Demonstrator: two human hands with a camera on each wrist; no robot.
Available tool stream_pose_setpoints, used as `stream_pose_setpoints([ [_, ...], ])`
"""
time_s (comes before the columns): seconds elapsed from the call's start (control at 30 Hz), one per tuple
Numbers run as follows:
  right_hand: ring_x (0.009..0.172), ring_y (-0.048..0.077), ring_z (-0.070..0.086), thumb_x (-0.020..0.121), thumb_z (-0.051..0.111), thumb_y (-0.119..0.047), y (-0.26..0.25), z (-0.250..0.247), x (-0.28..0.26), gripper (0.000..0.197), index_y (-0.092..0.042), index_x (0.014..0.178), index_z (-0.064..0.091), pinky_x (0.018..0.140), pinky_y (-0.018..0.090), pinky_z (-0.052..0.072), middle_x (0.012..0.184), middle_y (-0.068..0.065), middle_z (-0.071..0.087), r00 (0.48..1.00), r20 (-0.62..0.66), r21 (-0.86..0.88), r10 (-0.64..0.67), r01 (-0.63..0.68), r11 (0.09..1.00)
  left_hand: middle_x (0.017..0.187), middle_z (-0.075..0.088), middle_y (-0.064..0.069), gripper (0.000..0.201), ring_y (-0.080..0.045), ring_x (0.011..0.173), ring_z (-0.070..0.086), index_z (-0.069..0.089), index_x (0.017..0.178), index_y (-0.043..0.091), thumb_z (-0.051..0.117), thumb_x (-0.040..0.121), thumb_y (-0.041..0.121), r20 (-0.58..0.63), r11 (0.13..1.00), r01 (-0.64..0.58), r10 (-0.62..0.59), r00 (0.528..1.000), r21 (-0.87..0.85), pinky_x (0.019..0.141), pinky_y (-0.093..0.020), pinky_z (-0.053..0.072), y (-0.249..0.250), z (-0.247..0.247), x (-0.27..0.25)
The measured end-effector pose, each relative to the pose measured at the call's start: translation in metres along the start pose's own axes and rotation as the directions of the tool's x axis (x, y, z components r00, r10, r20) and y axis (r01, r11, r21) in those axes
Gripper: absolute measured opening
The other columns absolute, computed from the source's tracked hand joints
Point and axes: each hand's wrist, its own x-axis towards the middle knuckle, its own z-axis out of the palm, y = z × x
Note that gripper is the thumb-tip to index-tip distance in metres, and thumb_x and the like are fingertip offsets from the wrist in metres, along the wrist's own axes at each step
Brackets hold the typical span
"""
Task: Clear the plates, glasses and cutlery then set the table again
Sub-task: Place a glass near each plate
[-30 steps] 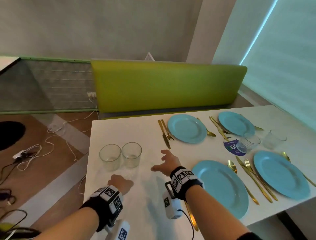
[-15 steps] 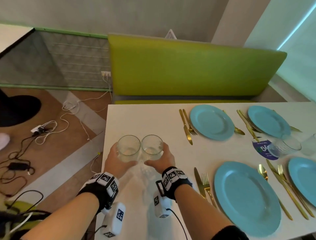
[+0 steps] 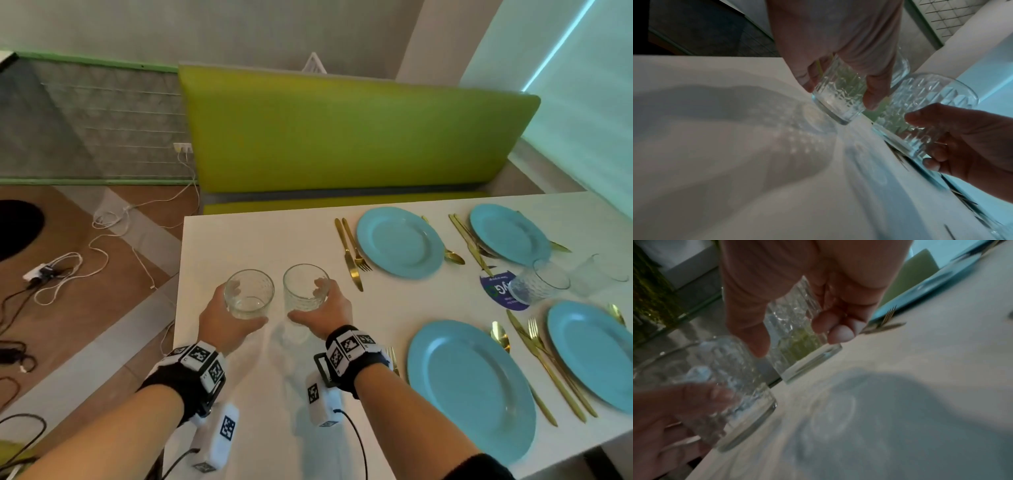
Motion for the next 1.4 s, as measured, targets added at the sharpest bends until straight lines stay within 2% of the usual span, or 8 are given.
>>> stream_pose_setpoints([
  [0.13, 0.116, 0.020, 0.054, 0.062, 0.084, -0.030, 0.014, -0.064, 0.008, 0.076, -0.020, 0.128, 0.047, 0.094, 0.025, 0.043, 0.126, 0.002, 0.057, 0.989, -0.134, 0.037, 0.058, -0.053, 0.998, 0.137, 0.054, -0.004, 0.087, -0.022, 0.125, 0.051, 0.043, 0.136, 0.017, 0.087, 0.061, 0.013, 0.063, 0.998, -0.062, 0.062, 0.996, 0.001, 0.094, -0.021, 0.035, 0.035, 0.033, 0.002],
  [0.23, 0.114, 0.022, 0.056, 0.064, 0.083, -0.029, 0.034, -0.114, 0.015, 0.073, -0.017, 0.126, 0.048, 0.090, 0.024, 0.043, 0.125, 0.006, 0.059, 0.962, -0.238, 0.063, 0.132, -0.120, 0.991, 0.137, 0.054, -0.003, 0.089, -0.022, 0.125, 0.051, 0.042, 0.136, 0.018, 0.088, 0.060, 0.016, 0.122, 0.994, -0.107, 0.105, 0.987, 0.008, 0.096, -0.022, 0.036, 0.063, 0.066, 0.001],
  [0.43, 0.113, 0.026, 0.056, 0.063, 0.083, -0.030, 0.087, -0.196, 0.036, 0.073, -0.015, 0.125, 0.047, 0.093, 0.030, 0.045, 0.123, 0.011, 0.059, 0.863, -0.409, 0.133, 0.297, -0.266, 0.955, 0.137, 0.054, -0.003, 0.089, -0.022, 0.126, 0.051, 0.042, 0.137, 0.019, 0.088, 0.060, 0.021, 0.271, 0.987, -0.154, 0.134, 0.953, 0.054, 0.102, -0.028, 0.039, 0.104, 0.132, -0.009],
  [0.57, 0.121, 0.029, 0.051, 0.066, 0.081, -0.030, 0.121, -0.231, 0.051, 0.081, -0.009, 0.133, 0.040, 0.097, 0.032, 0.042, 0.129, 0.014, 0.055, 0.814, -0.444, 0.134, 0.373, -0.352, 0.926, 0.129, 0.059, -0.001, 0.086, -0.021, 0.119, 0.055, 0.045, 0.134, 0.022, 0.088, 0.060, 0.020, 0.325, 0.984, -0.164, 0.132, 0.937, 0.072, 0.095, -0.023, 0.042, 0.117, 0.169, -0.014],
  [0.73, 0.117, 0.032, 0.053, 0.060, 0.081, -0.037, 0.152, -0.250, 0.070, 0.088, -0.013, 0.133, 0.038, 0.099, 0.039, 0.045, 0.126, 0.012, 0.057, 0.782, -0.451, 0.128, 0.431, -0.421, 0.898, 0.129, 0.059, -0.002, 0.085, -0.020, 0.119, 0.055, 0.046, 0.134, 0.021, 0.088, 0.059, 0.016, 0.356, 0.983, -0.157, 0.114, 0.927, 0.095, 0.090, -0.019, 0.039, 0.123, 0.200, -0.015],
  [1.03, 0.116, 0.033, 0.054, 0.051, 0.078, -0.049, 0.177, -0.251, 0.085, 0.094, -0.019, 0.130, 0.039, 0.102, 0.048, 0.043, 0.125, 0.011, 0.058, 0.775, -0.461, 0.084, 0.432, -0.447, 0.891, 0.130, 0.058, -0.003, 0.087, -0.021, 0.121, 0.054, 0.044, 0.135, 0.019, 0.088, 0.059, 0.019, 0.375, 0.977, -0.149, 0.082, 0.923, 0.154, 0.090, -0.019, 0.039, 0.125, 0.226, -0.010],
  [1.27, 0.128, 0.037, 0.039, 0.056, 0.080, -0.050, 0.191, -0.253, 0.087, 0.100, -0.024, 0.139, 0.032, 0.110, 0.048, 0.031, 0.136, 0.014, 0.043, 0.751, -0.462, 0.108, 0.472, -0.481, 0.870, 0.127, 0.059, -0.004, 0.085, -0.020, 0.118, 0.055, 0.045, 0.133, 0.017, 0.088, 0.059, 0.020, 0.381, 0.970, -0.141, 0.057, 0.923, 0.196, 0.089, -0.019, 0.040, 0.123, 0.235, -0.012],
  [1.4, 0.131, 0.038, 0.033, 0.057, 0.080, -0.051, 0.198, -0.252, 0.083, 0.098, -0.024, 0.138, 0.032, 0.109, 0.048, 0.029, 0.137, 0.014, 0.040, 0.743, -0.476, 0.097, 0.471, -0.488, 0.868, 0.127, 0.059, -0.003, 0.085, -0.019, 0.118, 0.054, 0.045, 0.133, 0.017, 0.088, 0.060, 0.019, 0.399, 0.968, -0.146, 0.055, 0.915, 0.203, 0.088, -0.018, 0.038, 0.124, 0.237, -0.014],
])
